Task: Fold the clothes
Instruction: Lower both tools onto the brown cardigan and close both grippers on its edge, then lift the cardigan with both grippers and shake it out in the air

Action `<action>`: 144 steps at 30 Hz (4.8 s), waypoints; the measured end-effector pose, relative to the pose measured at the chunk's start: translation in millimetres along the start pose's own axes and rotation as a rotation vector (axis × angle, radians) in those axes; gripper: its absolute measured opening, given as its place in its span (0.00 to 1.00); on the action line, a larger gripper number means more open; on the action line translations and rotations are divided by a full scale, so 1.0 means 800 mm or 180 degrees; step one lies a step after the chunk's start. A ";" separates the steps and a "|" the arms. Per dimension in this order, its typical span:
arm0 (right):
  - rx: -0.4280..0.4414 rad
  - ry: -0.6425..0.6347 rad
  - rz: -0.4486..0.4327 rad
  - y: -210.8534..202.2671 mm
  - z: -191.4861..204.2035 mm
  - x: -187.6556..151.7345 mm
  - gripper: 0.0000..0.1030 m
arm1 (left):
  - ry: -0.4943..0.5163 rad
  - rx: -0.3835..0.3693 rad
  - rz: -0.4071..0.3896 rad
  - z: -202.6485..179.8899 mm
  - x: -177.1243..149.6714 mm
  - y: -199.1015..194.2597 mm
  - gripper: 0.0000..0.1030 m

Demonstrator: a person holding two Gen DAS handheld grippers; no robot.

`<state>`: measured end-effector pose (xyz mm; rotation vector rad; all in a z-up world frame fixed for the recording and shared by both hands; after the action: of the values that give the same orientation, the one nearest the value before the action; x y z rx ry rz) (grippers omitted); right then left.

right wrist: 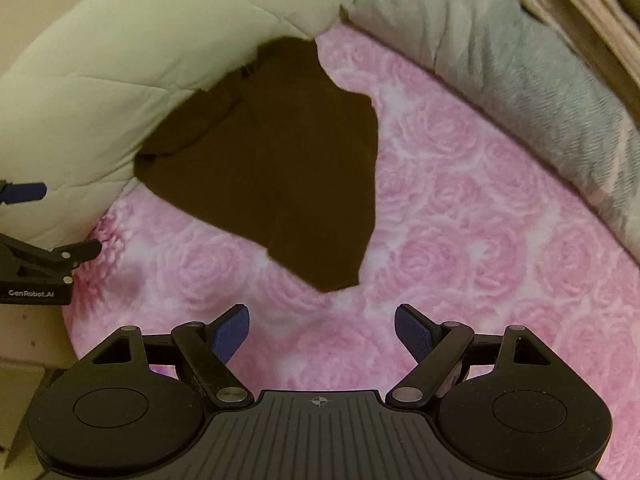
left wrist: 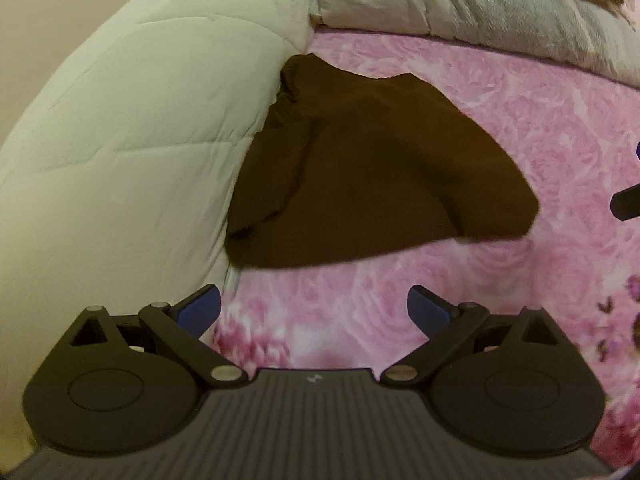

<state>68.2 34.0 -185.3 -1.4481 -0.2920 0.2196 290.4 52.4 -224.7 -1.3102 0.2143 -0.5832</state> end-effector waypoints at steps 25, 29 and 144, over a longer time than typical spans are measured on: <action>-0.0072 -0.0184 0.0480 0.121 0.007 0.078 0.80 | 0.0275 -0.0039 0.0232 0.009 0.047 0.101 0.96; -0.0081 -0.0215 0.0483 0.135 0.004 0.085 0.80 | 0.0361 -0.0005 0.0223 0.008 0.053 0.118 0.96; -0.0678 0.2587 -0.0554 -0.111 -0.372 -0.742 0.02 | 0.5374 -0.1056 -0.2038 -0.880 -0.072 -0.127 0.61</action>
<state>-397.8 -446.5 -163.4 -1.5903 0.2321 -0.5529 -114.6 -526.8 -322.8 -0.8386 1.3214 -2.1897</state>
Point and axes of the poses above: each gripper's, at about its wrist camera, not at the fingertips, and y roughly the way its jaws point, z to its left, x to its top, the point moved 9 cm from there along y, roughly the way its jaws point, and after that the axes turned 15 degrees about z, right-handed, at the moved point
